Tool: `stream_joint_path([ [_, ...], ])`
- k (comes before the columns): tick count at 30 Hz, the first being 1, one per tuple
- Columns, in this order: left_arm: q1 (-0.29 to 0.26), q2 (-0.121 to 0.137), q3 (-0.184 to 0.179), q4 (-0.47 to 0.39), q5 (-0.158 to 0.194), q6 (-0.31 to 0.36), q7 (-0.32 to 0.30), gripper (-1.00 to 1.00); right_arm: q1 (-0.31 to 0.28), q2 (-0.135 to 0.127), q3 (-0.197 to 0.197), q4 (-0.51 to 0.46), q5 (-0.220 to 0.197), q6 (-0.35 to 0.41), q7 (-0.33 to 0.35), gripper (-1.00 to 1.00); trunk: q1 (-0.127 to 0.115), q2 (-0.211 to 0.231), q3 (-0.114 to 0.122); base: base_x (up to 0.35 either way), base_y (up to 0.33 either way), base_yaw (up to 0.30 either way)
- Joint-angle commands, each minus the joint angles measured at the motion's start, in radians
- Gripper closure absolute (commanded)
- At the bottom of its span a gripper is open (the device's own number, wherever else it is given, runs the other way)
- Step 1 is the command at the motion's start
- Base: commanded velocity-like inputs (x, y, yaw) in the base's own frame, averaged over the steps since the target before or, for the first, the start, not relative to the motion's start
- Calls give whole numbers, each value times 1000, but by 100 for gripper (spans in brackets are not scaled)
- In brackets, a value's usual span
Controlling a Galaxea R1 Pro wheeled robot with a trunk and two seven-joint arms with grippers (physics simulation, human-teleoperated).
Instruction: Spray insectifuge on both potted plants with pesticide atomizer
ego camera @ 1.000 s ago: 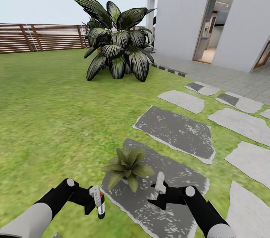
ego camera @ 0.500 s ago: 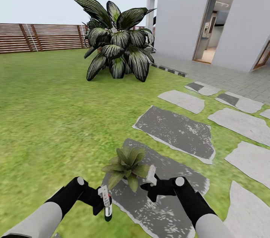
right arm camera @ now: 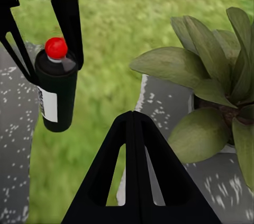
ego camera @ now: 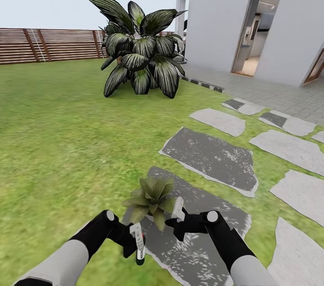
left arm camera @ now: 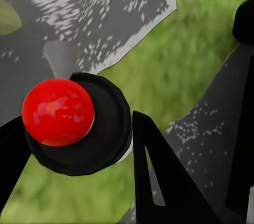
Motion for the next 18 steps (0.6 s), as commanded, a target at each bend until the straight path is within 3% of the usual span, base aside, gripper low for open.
stream_joint_path([
  [1,-1,-4,-1,-2,-5,6,-4,100,-1,0,-1,-1,10,-10,1,100,0,0,-1,0,0,0],
  [10,-36,-51,0,-3,-10,38,-2,100,-1,1,-1,0,10,-10,1,100,0,0,-1,0,0,0],
  [18,-38,-75,0,-7,-10,48,-2,100,-1,2,-1,-1,10,-10,1,100,0,0,-1,0,0,0],
])
